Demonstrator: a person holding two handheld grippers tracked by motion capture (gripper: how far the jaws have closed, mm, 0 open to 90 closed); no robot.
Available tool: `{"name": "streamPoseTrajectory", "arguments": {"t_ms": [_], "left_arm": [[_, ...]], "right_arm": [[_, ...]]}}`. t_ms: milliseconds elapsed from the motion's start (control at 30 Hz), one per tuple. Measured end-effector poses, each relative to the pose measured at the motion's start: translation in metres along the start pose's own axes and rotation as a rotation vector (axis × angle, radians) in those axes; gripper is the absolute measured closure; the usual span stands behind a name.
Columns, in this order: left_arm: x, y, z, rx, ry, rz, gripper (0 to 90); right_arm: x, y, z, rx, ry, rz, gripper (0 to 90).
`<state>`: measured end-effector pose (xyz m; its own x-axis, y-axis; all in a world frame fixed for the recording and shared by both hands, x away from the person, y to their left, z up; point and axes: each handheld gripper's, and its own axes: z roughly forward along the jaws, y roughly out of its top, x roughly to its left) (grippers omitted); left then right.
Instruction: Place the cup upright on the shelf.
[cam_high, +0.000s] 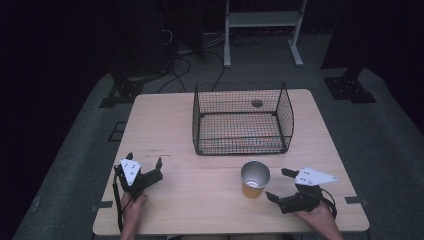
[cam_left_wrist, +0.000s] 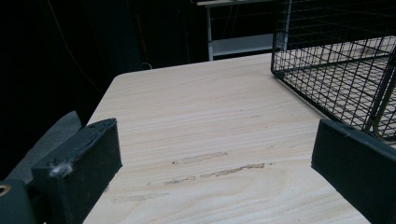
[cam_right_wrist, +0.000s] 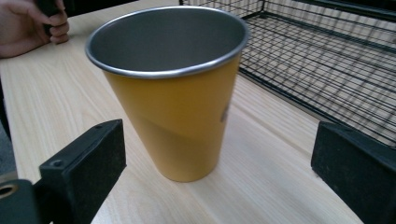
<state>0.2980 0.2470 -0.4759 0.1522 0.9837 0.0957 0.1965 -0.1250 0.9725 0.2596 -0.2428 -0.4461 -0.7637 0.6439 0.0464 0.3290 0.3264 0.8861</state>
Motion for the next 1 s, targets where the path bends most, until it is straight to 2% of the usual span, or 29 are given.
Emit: {"name": "streamPoseTrajectory", "arguments": {"t_ms": [500,1000], "left_arm": [[0.0,0.0,0.0,-0.001,-0.002,-0.001,0.8],[0.0,0.0,0.0,-0.001,-0.002,-0.001,0.8]], "right_arm": [[0.01,0.008,0.018,0.017,0.044,-0.024,2.6],[0.015,0.018,0.032,0.042,0.039,-0.047,2.6]]}}
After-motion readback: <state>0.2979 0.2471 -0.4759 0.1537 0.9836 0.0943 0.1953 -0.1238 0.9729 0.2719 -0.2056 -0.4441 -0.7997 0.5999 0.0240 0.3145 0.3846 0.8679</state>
